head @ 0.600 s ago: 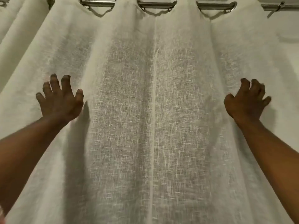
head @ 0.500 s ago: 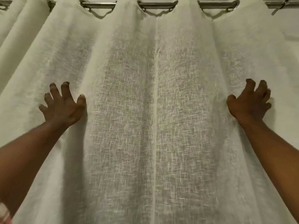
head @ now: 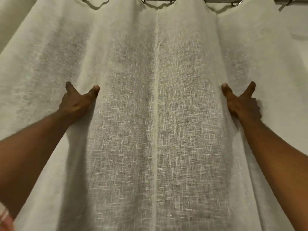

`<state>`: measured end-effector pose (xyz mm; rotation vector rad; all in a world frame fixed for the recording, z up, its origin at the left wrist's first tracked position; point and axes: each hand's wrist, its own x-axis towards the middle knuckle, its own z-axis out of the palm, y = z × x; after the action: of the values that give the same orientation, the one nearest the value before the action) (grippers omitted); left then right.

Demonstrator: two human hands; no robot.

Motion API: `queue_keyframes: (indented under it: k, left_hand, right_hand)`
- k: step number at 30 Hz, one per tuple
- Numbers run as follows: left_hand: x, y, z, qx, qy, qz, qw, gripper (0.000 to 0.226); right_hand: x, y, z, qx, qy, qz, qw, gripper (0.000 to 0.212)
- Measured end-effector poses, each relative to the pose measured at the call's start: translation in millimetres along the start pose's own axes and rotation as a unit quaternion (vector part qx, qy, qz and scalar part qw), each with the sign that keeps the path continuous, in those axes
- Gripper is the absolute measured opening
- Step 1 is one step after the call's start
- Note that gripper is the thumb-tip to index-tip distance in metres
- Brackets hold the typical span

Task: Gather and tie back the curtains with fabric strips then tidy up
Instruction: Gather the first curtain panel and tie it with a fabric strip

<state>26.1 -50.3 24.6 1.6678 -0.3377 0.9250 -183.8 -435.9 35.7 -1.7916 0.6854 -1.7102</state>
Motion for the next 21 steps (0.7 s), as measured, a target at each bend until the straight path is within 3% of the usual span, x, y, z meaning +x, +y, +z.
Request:
queue_keyframes:
  k: [3,7,8,9,11,13,14,17,20,21]
  left_hand:
    - [2,8,3,-0.020,0.008,-0.013,1.000,0.092]
    - [2,8,8,-0.050,0.000,0.020,0.999,0.030]
    - [0,8,10,-0.050,0.003,0.033,0.998,0.024]
    - [-3,9,11,-0.045,0.014,0.041,0.998,0.030]
    - [-5,12,13,-0.036,0.017,0.010,0.999,0.072]
    - [-7,16,14,-0.101,-0.043,-0.039,0.993,0.116]
    - [-7,17,16,-0.146,-0.092,-0.036,0.984,0.127]
    - [-21,23,25,-0.218,-0.195,-0.004,0.956,0.114]
    - [-19,23,32,-0.242,-0.170,-0.007,0.955,0.117]
    - [-17,22,32,-0.229,-0.153,-0.003,0.961,0.105]
  right_hand:
    - [-4,-8,1,0.016,-0.013,-0.008,1.000,0.102]
    - [-10,-21,7,0.070,-0.036,-0.027,0.997,0.098]
    - [-11,-24,9,0.076,-0.041,-0.030,0.996,0.099]
    - [-12,-27,11,0.082,-0.048,-0.034,0.995,0.100]
    - [-15,-33,16,0.101,-0.066,-0.047,0.992,0.107]
    - [-18,-38,20,0.116,-0.093,-0.059,0.987,0.116]
    - [-20,-40,23,0.120,-0.107,-0.061,0.985,0.121]
    - [-23,-43,30,0.088,-0.123,-0.062,0.987,0.120]
    - [-24,-45,35,0.005,-0.054,-0.074,0.996,0.078]
    - [-25,-47,34,-0.012,-0.030,-0.075,0.997,0.061]
